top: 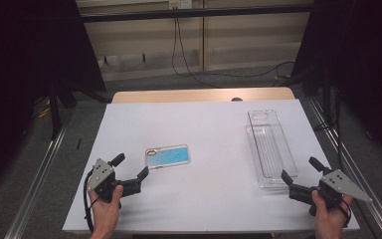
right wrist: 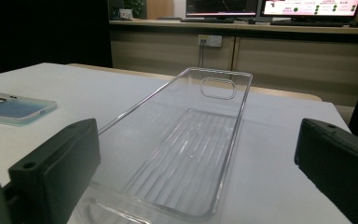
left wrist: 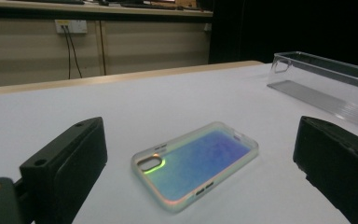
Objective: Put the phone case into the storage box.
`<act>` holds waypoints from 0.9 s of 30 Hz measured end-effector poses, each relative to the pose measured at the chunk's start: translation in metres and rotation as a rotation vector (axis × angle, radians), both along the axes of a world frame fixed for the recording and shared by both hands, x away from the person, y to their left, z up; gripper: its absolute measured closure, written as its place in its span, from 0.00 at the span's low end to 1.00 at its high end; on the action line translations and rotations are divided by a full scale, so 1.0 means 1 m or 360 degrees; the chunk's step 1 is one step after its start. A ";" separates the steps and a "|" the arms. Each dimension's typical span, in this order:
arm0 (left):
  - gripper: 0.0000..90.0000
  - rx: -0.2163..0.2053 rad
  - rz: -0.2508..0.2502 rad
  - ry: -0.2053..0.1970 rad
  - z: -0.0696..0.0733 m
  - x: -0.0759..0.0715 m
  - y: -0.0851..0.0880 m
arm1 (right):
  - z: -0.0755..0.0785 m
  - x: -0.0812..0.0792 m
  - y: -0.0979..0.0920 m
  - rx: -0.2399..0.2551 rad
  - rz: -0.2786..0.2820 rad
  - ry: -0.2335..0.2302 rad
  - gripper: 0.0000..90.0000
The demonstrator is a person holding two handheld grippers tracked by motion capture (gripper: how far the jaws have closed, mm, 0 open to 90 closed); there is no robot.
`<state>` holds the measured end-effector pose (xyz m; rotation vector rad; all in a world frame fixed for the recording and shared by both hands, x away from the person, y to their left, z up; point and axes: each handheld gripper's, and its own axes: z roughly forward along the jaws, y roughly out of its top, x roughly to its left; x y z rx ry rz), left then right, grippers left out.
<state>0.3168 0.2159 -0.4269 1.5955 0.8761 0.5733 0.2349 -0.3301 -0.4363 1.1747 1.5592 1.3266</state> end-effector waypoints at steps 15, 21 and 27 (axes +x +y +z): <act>0.02 0.0003 -0.0053 -0.0057 0.004 0.019 -0.022 | 0.000 -0.001 0.001 0.0001 -0.0016 0.0005 0.00; 0.02 0.0006 -0.0066 -0.0070 0.007 0.028 -0.030 | 0.001 -0.004 0.001 -0.0007 -0.0010 -0.0010 0.00; 0.02 0.0007 -0.0076 -0.0044 0.005 0.037 -0.037 | 0.001 -0.003 0.001 -0.0007 -0.0008 -0.0006 0.00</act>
